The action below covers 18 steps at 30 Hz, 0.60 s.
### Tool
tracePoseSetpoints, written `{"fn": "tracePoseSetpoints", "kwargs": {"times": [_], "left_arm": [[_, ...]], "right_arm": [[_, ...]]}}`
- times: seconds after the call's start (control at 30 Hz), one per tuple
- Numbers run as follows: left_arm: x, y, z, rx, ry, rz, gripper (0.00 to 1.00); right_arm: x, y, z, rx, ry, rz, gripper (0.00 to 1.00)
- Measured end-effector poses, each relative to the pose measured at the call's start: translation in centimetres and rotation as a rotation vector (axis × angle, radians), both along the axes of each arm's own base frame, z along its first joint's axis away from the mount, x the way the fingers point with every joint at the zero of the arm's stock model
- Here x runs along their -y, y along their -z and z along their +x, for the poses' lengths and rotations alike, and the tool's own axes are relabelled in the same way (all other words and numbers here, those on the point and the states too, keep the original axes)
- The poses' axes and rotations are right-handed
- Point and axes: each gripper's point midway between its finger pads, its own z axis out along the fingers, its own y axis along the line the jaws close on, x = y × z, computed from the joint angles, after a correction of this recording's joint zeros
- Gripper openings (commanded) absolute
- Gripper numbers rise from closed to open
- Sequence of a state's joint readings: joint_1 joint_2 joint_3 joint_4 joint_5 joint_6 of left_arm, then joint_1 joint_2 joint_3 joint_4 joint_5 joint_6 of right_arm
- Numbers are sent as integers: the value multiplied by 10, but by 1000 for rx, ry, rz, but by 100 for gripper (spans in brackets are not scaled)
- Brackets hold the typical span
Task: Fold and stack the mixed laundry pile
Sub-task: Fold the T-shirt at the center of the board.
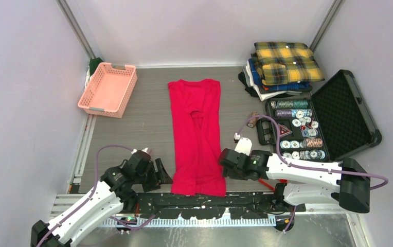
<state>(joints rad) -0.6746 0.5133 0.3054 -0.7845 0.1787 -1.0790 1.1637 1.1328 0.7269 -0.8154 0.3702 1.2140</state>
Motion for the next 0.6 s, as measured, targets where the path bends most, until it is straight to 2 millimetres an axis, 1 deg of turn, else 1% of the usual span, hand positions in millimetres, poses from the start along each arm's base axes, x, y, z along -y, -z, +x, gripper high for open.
{"fn": "tracePoseSetpoints", "kwargs": {"times": [0.13,0.23,0.27,0.3,0.47,0.6], "left_arm": [[7,2,0,10,28,-31,62],[11,3,0,16,46,-54,60],[13,4,0,17,54,-62,60],[15,5,-1,16,59,-68,59],[24,10,-4,-7,100,-82,55],[31,11,-6,-11,127,-93,51]], "right_arm": [[0,30,-17,-81,-4,46,50],[0,48,-28,-131,-3,60,49],[-3,52,-30,-145,-6,66,49],[-5,51,-30,-144,-6,73,49],[-32,50,-28,-147,-22,155,44],[-44,50,-29,-151,-33,195,40]]}}
